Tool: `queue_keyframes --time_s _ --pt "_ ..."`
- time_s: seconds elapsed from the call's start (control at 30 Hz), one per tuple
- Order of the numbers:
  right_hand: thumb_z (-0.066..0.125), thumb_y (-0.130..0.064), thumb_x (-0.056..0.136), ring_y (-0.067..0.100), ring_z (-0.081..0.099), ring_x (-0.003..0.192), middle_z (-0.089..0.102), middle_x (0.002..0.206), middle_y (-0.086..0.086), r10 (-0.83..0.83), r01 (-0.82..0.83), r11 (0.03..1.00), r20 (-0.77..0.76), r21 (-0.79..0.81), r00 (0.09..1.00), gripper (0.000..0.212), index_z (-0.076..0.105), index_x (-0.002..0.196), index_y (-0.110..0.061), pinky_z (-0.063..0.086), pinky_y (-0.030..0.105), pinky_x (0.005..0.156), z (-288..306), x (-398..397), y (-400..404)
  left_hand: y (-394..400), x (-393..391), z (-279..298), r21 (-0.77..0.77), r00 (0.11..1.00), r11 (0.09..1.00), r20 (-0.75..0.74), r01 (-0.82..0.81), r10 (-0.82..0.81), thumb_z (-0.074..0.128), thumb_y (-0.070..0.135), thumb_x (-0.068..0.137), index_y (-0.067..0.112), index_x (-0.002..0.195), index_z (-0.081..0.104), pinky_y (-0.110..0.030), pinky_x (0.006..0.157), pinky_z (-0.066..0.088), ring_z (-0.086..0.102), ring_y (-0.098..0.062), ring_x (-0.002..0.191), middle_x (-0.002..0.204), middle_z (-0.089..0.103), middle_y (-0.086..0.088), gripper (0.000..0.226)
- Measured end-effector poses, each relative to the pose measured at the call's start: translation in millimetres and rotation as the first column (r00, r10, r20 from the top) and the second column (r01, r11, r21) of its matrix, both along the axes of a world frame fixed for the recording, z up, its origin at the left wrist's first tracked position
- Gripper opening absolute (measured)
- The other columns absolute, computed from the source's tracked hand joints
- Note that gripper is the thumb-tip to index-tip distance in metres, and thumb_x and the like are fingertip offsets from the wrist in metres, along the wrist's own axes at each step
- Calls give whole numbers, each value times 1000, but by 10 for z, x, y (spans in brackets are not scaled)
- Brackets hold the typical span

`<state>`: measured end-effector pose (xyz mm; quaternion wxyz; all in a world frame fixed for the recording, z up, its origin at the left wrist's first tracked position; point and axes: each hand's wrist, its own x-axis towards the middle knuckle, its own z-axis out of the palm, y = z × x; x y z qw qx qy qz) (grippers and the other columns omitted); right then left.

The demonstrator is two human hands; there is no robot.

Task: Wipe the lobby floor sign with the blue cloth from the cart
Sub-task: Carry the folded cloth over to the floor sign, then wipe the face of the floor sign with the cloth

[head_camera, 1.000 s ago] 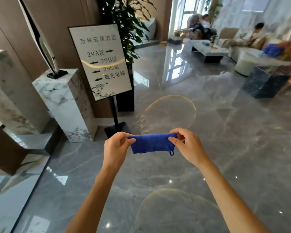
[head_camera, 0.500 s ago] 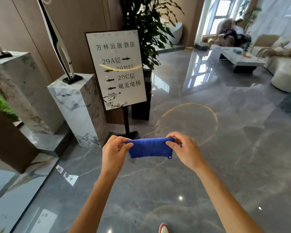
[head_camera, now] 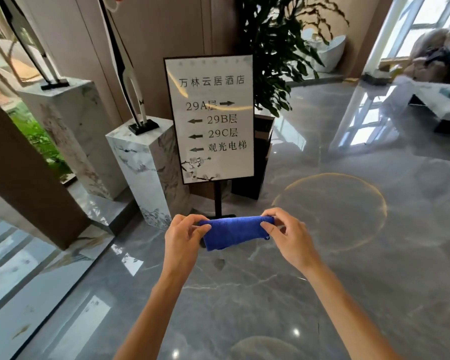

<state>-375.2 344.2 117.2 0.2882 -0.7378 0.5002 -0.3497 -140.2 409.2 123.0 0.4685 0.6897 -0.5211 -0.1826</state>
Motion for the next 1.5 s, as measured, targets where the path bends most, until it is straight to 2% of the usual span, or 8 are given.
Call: queue_keyframes --time_s 0.1,0.27,0.53,0.67,0.97,1.1,1.33,1.5 --pt "65 -22 98 2 67 84 69 89 -19 23 -23 1000 -2 2 1000 12 63 101 -34 45 6 68 -51 98 -328 -309 85 -45 5 1000 1000 7 -1 1 69 11 90 36 86 64 -4 68 41 58 4 78 90 61 -2 27" --pt "67 -17 97 1 66 74 71 80 -16 22 -23 999 25 27 999 17 65 96 -33 45 11 66 -122 355 -975 -950 353 -176 21 998 1000 -68 2 -1 68 14 91 40 85 65 -31 72 55 64 -13 79 81 67 -1 27" --pt "67 -19 97 3 71 89 76 91 -15 18 -21 998 37 59 999 10 71 103 -26 55 17 76 -117 991 -2118 -2066 999 -271 20 988 1000 -155 17 -14 66 19 93 40 81 68 -13 57 49 63 -1 70 75 69 16 24" --pt "67 -19 97 -1 70 89 76 93 -17 -1 -3 998 63 61 998 11 71 105 -26 53 12 73 -142 1256 -2537 -2543 1266 -193 -11 993 998 -100 54 -55 66 17 93 54 74 63 -6 60 46 64 5 76 81 68 28 42" --pt "65 -21 98 14 73 81 76 85 -4 -14 7 996 68 93 998 26 63 92 -46 59 29 71 -215 1588 -3262 -3334 1563 -312 21 982 999 -185 36 -32 69 13 91 53 75 66 -6 64 47 65 3 77 81 70 26 42" --pt "66 -19 98 -3 72 89 74 93 -24 14 -24 995 99 102 995 29 62 95 -48 54 10 73 -237 1668 -3658 -3707 1606 -373 59 975 998 -222 11 2 66 16 94 47 82 65 -7 61 50 69 -5 78 82 73 10 34" --pt "66 -23 98 -3 65 64 69 62 -20 22 -36 990 105 138 994 12 66 106 -32 48 6 65 -380 1681 -4435 -4410 1573 -440 91 977 996 -209 -22 41 64 18 95 45 85 64 -11 59 49 66 -5 71 76 74 5 29" --pt "64 -24 99 4 70 73 75 73 -7 49 -73 983 140 170 989 11 67 109 -30 52 11 69 -403 1641 -5040 -4919 1514 -419 107 961 993 -269 -41 69 63 14 96 35 91 68 -8 57 47 67 -3 69 73 74 13 22"
